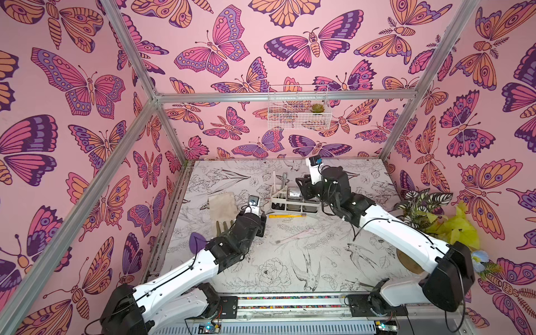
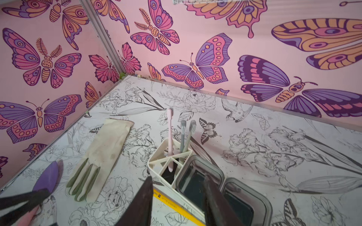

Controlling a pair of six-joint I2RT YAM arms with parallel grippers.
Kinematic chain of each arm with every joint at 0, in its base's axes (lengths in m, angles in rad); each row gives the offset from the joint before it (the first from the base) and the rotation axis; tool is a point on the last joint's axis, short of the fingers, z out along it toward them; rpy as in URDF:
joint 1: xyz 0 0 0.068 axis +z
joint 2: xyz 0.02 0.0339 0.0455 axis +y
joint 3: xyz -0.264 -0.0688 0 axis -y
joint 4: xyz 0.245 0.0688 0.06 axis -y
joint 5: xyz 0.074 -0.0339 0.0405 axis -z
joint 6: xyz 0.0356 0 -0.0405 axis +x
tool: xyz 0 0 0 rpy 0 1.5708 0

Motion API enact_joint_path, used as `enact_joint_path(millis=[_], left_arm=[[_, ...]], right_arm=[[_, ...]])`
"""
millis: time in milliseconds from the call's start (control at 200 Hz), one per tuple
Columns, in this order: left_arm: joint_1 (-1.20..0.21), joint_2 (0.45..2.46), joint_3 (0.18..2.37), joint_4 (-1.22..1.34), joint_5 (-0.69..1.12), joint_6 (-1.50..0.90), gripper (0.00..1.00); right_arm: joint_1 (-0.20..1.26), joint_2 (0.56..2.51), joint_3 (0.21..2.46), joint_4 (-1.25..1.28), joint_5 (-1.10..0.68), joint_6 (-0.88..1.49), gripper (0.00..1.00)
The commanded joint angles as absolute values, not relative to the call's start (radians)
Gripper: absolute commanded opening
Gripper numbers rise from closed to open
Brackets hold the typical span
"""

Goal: Place the toothbrush into the toothbrush holder
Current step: Place the toothbrush in the toothbrush holder, then pick up the toothbrush from the center of the board.

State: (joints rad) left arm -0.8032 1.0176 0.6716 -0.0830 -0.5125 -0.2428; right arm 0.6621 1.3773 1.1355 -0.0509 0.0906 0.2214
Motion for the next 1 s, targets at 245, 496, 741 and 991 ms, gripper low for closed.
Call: enact_joint_path(millis=[245, 496, 741, 991], left_arm=[[-0.796, 1.207, 0.792, -0.153, -0.518, -0.284, 0.56], [-0.794, 1.410, 0.967, -0.173, -0.542, -0.202, 0.57], [-0.773, 1.429, 1.116, -0.275, -0.490, -0.191, 0.57], [-0.772, 1.358, 1.083, -0.308, -0.448, -0.233, 0.58]], right_arm=[[0.664, 1.304, 0.963, -0.086, 0.095, 0.317, 0.47], [0.664, 1.328, 0.912, -0.075, 0.091, 0.348, 0.47], [0.662, 1.312, 0.897, -0.074, 0.100, 0.356, 0.47], [0.642, 1.303, 0.871, -0.060, 0.103, 0.372, 0.47]])
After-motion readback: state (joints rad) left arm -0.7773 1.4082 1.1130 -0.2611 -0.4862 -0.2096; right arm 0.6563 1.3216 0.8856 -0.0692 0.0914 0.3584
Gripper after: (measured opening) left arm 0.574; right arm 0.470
